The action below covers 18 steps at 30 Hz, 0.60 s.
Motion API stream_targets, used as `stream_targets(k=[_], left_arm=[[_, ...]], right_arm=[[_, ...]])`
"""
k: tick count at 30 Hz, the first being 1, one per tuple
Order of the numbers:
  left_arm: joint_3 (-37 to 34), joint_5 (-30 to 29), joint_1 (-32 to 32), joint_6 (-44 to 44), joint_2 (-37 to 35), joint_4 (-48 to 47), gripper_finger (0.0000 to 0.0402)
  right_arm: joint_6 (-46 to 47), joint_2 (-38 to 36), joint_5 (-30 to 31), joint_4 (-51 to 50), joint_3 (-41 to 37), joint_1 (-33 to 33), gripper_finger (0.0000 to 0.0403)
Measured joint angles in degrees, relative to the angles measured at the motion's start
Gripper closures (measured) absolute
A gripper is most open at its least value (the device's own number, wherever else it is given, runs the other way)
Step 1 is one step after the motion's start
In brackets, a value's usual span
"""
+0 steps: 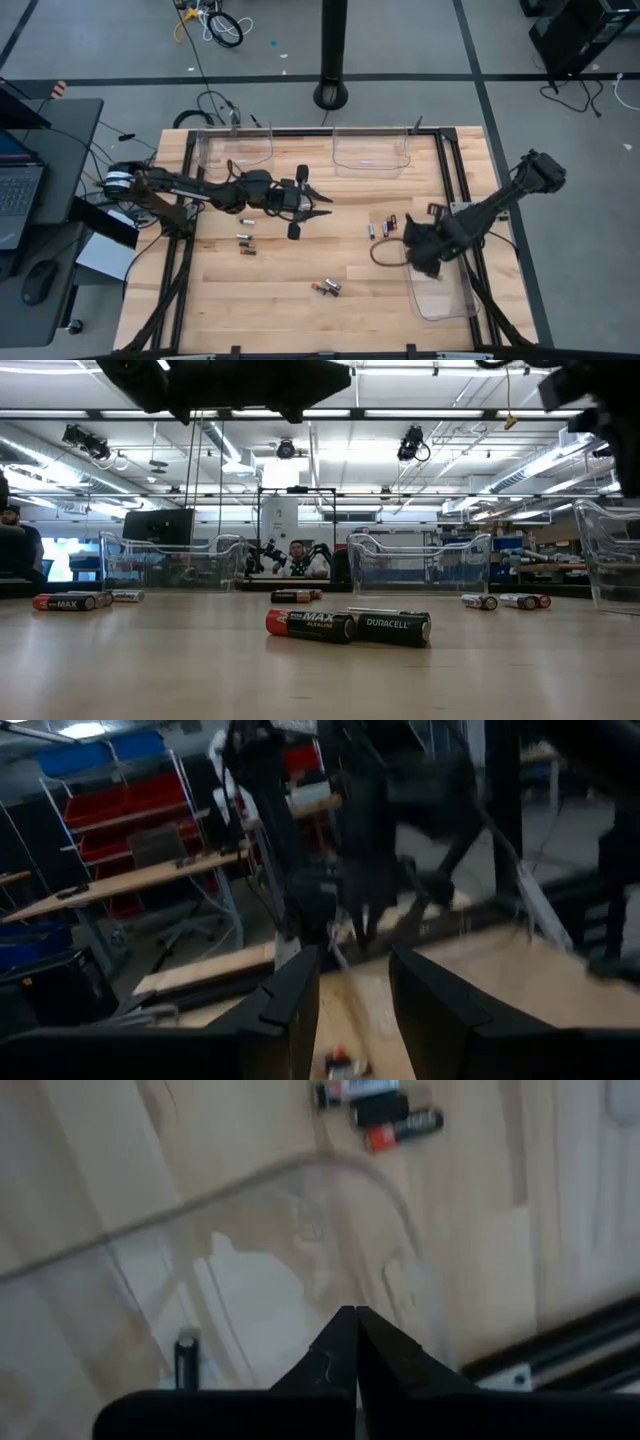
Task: Sort batteries
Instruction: Put the silver battery into the top right transparent bin
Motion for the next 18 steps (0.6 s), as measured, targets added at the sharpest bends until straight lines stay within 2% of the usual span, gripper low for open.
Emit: stream_targets(k=[3, 7, 11, 14, 18], left_arm=[[0.00, -2.36, 0.00, 1.12, -0.58, -5.25, 0.0285], [-0.72, -4.97, 0.51, 2.55, -0.54, -8.21, 0.0333], [-6.15, -5.06, 1.21, 1.01, -0.52, 0.03, 0.0390], [-11.42, -5.13, 1.46, -0.41, -0.52, 9.43, 0.0390], [-17.28, -7.34, 1.49, -2.40, -0.50, 16.25, 0.0391]], right_arm=[[-4.40, -1.14, 0.69, -0.56, 3.36, -3.57, 0.0392], [-11.18, -2.61, 3.65, 0.13, 8.43, -8.44, 0.0389], [-19.78, -1.66, 4.03, 2.96, 7.67, -14.14, 0.0396], [-22.93, -0.67, 3.82, 2.81, 5.21, -17.02, 0.0395], [-23.96, -0.61, 0.55, 3.41, 3.13, -18.57, 0.0394]])
